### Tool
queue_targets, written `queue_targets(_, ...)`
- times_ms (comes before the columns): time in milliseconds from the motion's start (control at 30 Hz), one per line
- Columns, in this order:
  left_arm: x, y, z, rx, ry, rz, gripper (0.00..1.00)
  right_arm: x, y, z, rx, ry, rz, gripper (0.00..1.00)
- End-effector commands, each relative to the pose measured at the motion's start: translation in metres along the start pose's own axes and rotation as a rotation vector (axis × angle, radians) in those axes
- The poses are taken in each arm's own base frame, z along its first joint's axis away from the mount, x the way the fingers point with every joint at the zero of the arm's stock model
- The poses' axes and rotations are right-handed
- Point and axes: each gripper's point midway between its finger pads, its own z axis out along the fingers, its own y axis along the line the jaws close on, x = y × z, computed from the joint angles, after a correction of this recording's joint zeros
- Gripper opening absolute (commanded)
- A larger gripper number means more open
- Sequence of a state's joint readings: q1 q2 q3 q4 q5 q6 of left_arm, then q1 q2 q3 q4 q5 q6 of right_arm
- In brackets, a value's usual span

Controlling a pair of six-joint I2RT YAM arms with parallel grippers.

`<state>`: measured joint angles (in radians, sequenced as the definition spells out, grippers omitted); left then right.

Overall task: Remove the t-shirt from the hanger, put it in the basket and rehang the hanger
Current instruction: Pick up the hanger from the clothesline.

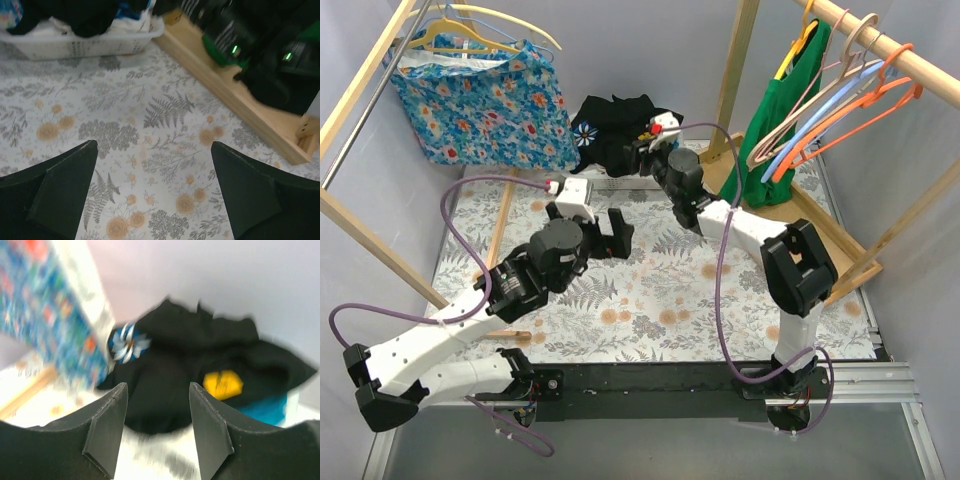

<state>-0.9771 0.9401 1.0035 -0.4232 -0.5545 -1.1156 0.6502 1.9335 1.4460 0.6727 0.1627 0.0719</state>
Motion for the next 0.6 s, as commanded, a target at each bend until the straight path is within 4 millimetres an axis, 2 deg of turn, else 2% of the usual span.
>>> queue_targets(0, -0.061, -0.033, 0.0, 0.1, -0.117, 0.093, 0.98, -0.004, 0.012, -0.041, 0.035, -0.02, -0.058, 0.6)
queue_targets(67, -0.071, -0.047, 0.009, 0.127, -0.139, 0.131, 0.98, 0.009, 0.015, -0.064, 0.035, 0.024, -0.092, 0.6)
queue_targets(100, -0.084, -0.054, 0.008, 0.142, -0.17, 0.129, 0.98, 0.014, 0.015, -0.072, 0.035, 0.039, -0.092, 0.6)
queue_targets(233, -0.104, -0.083, 0.023, 0.22, -0.246, 0.175, 0.98, 0.044, 0.013, -0.115, 0.033, 0.132, -0.056, 0.6)
queue_targets(267, -0.109, -0.093, 0.031, 0.237, -0.278, 0.172, 0.98, 0.037, 0.015, -0.125, 0.022, 0.124, -0.029, 0.6)
queue_targets(300, -0.113, -0.099, 0.034, 0.258, -0.299, 0.195, 0.98, 0.06, 0.013, -0.142, 0.017, 0.188, -0.03, 0.6)
queue_targets(333, -0.127, -0.108, 0.035, 0.28, -0.36, 0.18, 0.98, 0.064, 0.016, -0.15, -0.003, 0.205, -0.016, 0.6)
queue_targets(367, -0.129, -0.113, 0.04, 0.286, -0.378, 0.184, 0.98, 0.06, 0.017, -0.16, -0.015, 0.204, 0.003, 0.59)
queue_targets(400, -0.124, -0.119, 0.052, 0.288, -0.382, 0.193, 0.98, 0.077, 0.016, -0.175, -0.021, 0.25, 0.005, 0.59)
queue_targets(433, -0.135, -0.124, 0.056, 0.288, -0.437, 0.186, 0.98, 0.082, 0.016, -0.183, -0.026, 0.269, 0.014, 0.59)
queue_targets(467, -0.138, -0.127, 0.061, 0.281, -0.454, 0.177, 0.98, 0.076, 0.017, -0.19, -0.033, 0.261, 0.026, 0.59)
queue_targets(500, -0.127, -0.132, 0.081, 0.262, -0.433, 0.187, 0.96, 0.085, 0.016, -0.2, -0.038, 0.288, 0.03, 0.58)
queue_targets(533, -0.146, -0.133, 0.085, 0.23, -0.473, 0.167, 0.95, 0.092, 0.017, -0.207, -0.043, 0.32, 0.03, 0.58)
queue_targets(567, -0.147, -0.137, 0.092, 0.226, -0.474, 0.167, 0.93, 0.087, 0.016, -0.212, -0.043, 0.318, 0.037, 0.57)
